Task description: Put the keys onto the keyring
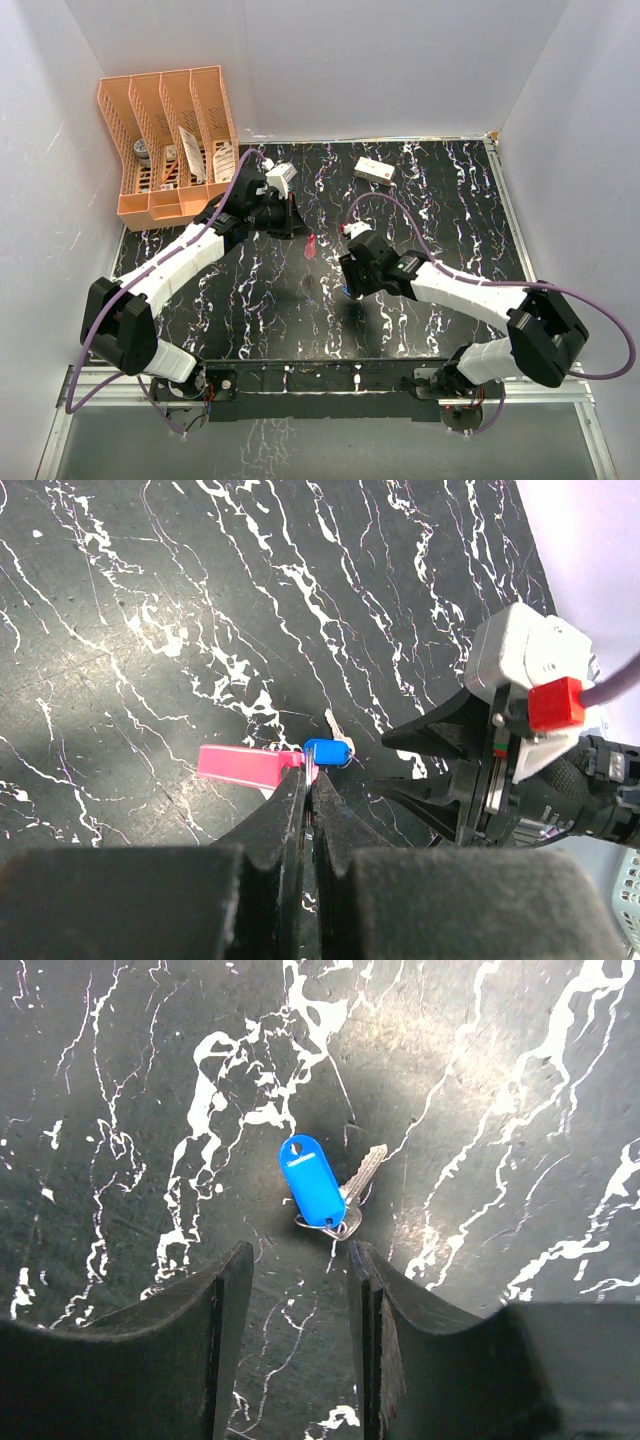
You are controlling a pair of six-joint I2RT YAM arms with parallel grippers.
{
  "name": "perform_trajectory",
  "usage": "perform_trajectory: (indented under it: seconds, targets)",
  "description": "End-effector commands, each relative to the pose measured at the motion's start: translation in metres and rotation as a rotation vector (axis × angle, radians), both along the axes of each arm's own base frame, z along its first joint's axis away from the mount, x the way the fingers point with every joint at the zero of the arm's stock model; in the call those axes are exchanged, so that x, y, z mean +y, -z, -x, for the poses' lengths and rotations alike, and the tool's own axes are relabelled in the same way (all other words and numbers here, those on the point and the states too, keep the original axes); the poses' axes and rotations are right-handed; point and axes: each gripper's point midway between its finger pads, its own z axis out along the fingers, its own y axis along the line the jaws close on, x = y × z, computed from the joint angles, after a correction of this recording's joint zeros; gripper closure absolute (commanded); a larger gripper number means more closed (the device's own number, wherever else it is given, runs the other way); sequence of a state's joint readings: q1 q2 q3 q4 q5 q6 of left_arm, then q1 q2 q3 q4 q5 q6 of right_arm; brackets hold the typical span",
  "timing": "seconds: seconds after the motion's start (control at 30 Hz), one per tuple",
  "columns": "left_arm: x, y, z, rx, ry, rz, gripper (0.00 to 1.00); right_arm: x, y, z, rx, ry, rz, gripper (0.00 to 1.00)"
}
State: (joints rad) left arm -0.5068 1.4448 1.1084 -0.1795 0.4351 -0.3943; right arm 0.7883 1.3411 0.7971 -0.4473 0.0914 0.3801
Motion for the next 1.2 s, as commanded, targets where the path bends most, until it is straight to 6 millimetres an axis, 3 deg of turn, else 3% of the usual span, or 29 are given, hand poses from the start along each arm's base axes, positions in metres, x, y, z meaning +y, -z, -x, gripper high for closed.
perform_trajectory:
  seconds: [0.0,0.63,1.17]
  targets:
    - [0.0,-0.015,0.008,-0.014,0.017,0.042,1.0,-0.005,-0.015,-0.015,-0.101,-0.085,0.15,0.59]
    - [0.001,-0.011,0.011,-0.009,0.014,0.041,1.0,0.007,0.003,-0.003,-0.011,-0.256,0.217,0.63]
    - [0.008,-0.012,0.011,-0.024,-0.001,0.013,1.0,0.016,0.023,-0.017,-0.029,-0.29,0.26,0.68]
